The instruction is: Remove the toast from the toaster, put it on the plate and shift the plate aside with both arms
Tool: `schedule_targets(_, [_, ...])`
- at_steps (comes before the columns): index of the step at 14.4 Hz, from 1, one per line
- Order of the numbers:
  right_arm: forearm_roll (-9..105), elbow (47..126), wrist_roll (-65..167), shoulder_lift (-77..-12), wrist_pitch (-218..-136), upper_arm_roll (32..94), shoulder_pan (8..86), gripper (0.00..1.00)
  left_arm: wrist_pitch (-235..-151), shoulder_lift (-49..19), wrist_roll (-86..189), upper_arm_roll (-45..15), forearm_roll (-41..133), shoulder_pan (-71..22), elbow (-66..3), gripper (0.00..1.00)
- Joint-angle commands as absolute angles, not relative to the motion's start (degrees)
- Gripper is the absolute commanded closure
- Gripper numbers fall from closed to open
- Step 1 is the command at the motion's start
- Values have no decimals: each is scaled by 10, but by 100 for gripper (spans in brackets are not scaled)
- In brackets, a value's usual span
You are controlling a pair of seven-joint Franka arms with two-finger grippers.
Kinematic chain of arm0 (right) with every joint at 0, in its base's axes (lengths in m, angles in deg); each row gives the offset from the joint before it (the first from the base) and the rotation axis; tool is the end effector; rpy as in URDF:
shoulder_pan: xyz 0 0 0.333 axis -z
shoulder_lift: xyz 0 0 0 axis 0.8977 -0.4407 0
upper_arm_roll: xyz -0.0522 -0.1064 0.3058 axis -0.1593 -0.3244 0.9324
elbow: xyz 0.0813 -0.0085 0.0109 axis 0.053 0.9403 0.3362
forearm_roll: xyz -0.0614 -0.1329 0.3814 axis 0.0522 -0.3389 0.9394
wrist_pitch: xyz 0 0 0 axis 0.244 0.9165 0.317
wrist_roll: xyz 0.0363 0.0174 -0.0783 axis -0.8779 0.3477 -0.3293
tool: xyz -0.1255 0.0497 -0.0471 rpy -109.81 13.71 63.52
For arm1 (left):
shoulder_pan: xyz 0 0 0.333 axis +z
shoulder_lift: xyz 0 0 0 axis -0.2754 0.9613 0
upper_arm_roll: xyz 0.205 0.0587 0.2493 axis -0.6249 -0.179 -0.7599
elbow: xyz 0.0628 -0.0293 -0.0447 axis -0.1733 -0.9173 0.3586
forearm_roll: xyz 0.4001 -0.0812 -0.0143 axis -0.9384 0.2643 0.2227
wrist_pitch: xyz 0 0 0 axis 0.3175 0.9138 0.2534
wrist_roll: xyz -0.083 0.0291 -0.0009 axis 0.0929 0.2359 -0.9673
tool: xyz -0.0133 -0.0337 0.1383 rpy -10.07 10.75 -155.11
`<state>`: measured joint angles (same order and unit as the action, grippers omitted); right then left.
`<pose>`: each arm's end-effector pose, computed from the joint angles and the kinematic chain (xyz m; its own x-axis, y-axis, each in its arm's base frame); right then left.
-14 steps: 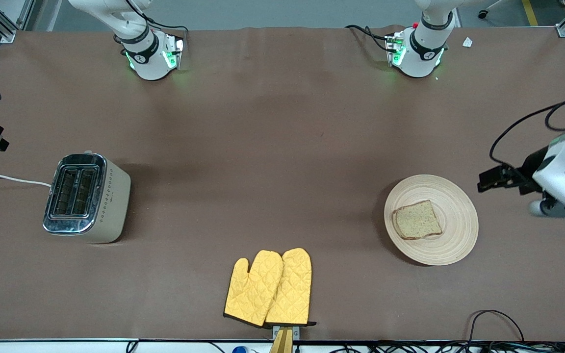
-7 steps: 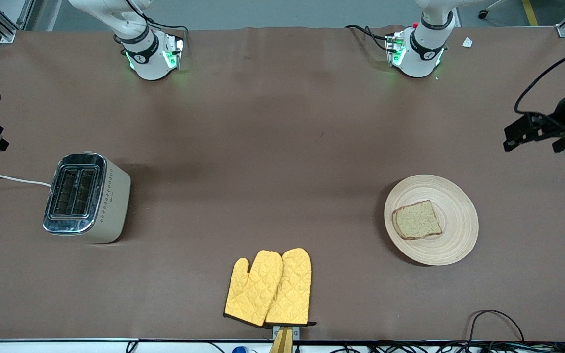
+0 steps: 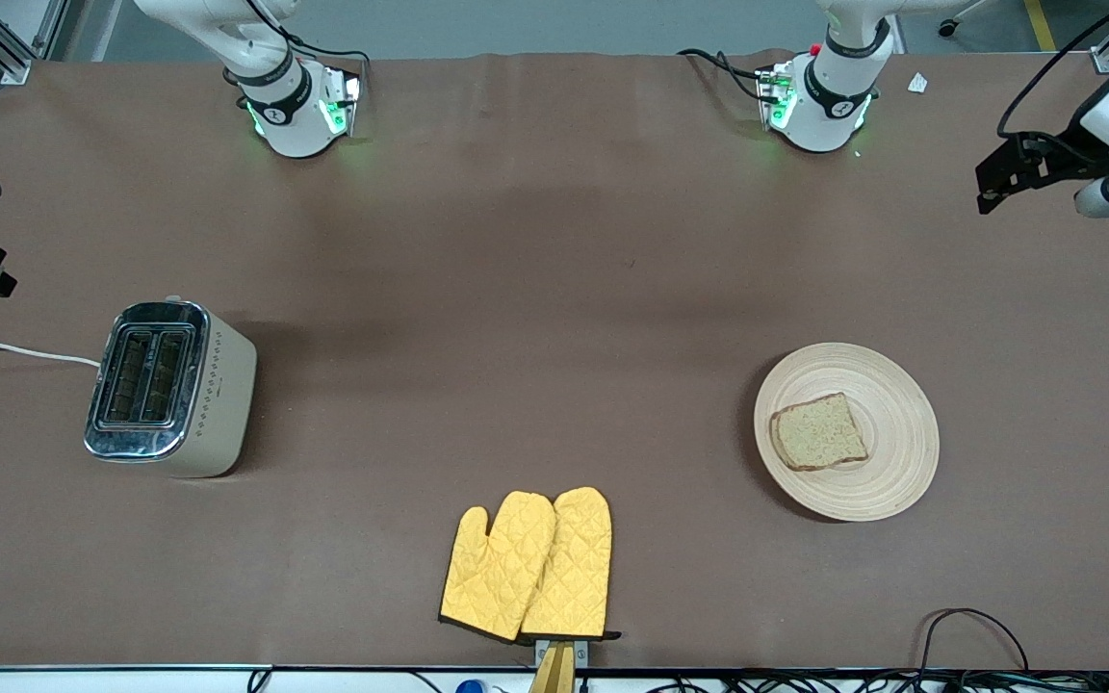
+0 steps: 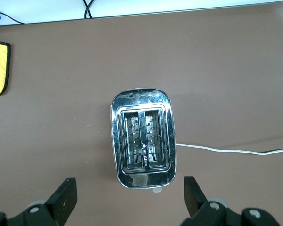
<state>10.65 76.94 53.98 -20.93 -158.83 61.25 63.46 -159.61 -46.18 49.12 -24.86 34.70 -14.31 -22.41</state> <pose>0.5826 -0.0712 0.6228 0.9862 -0.0846 0.1422 -0.0871 -0.9961 0.0119 0.5220 -0.0625 0.6385 0.9987 -0.0456 -0.0245 -0.0468 -0.9976 -0.0505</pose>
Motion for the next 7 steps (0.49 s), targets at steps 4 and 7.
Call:
schedule_targets(4, [104, 779, 534, -199, -1590, 620, 650, 0, -1602, -447, 485, -262, 363, -138, -197, 0])
schedule_targets(7, [104, 780, 533, -198, -1588, 620, 651, 0, -1599, -445, 489, -261, 365, -140, -196, 0])
